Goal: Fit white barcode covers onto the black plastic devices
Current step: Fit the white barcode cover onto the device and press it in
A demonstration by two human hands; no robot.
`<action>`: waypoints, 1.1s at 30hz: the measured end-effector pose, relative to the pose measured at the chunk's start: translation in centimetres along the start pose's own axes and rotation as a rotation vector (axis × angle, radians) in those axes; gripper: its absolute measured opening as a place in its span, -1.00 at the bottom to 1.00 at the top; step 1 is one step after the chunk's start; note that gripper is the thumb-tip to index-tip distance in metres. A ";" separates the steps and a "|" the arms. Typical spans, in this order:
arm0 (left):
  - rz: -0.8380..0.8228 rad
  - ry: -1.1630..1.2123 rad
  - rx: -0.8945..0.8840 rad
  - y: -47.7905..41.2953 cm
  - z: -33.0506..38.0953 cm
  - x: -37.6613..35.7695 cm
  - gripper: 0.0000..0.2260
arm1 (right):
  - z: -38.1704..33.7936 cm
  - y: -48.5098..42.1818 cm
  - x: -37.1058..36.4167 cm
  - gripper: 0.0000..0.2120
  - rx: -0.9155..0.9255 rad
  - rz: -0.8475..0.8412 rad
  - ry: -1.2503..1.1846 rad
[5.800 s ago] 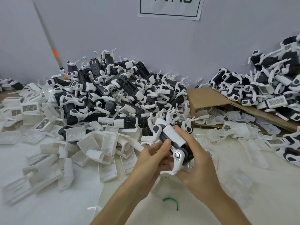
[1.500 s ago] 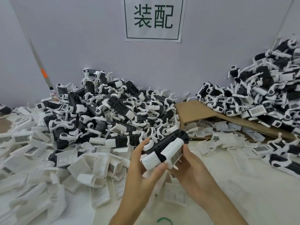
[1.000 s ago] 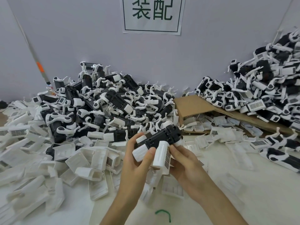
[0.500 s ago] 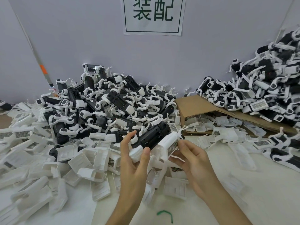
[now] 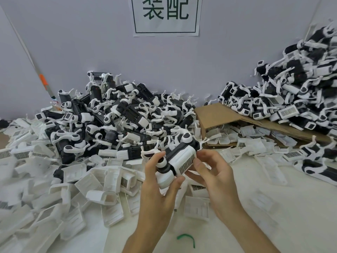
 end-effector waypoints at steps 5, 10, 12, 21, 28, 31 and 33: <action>0.058 -0.086 -0.077 -0.1 0.6 0.1 -0.44 | 0.0 0.0 0.2 -0.91 0.061 -0.039 0.068; 0.046 0.134 0.124 -0.5 0.6 0.7 -0.54 | 0.1 0.3 0.3 -0.84 0.280 -0.026 0.360; 0.015 0.294 0.282 -0.8 0.3 0.9 -0.58 | -0.3 0.5 0.2 -0.78 0.442 -0.076 0.533; -0.262 0.578 0.721 -1.3 -1.0 0.9 -0.50 | 0.1 0.0 0.4 -0.37 0.418 -0.364 0.791; -0.353 0.661 0.674 -1.7 -1.7 1.1 -0.41 | -0.4 -0.6 1.3 -0.52 0.351 -0.310 0.727; -0.337 0.697 0.678 -1.6 -2.0 1.0 -0.43 | 0.0 -0.5 1.4 -0.53 0.303 -0.303 0.753; -0.336 0.699 0.676 -1.6 -2.1 1.0 -0.43 | 0.2 -0.4 1.4 -0.52 0.324 -0.321 0.782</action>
Point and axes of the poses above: each hand's wrist, its own y-axis away from the middle knuckle, its own x-axis out of the back of the hand, z = x × y, the point moved 2 cm from there along -y, towards the middle knuckle, and after that the axes turned 14 degrees about -y, right-handed, at the moved point
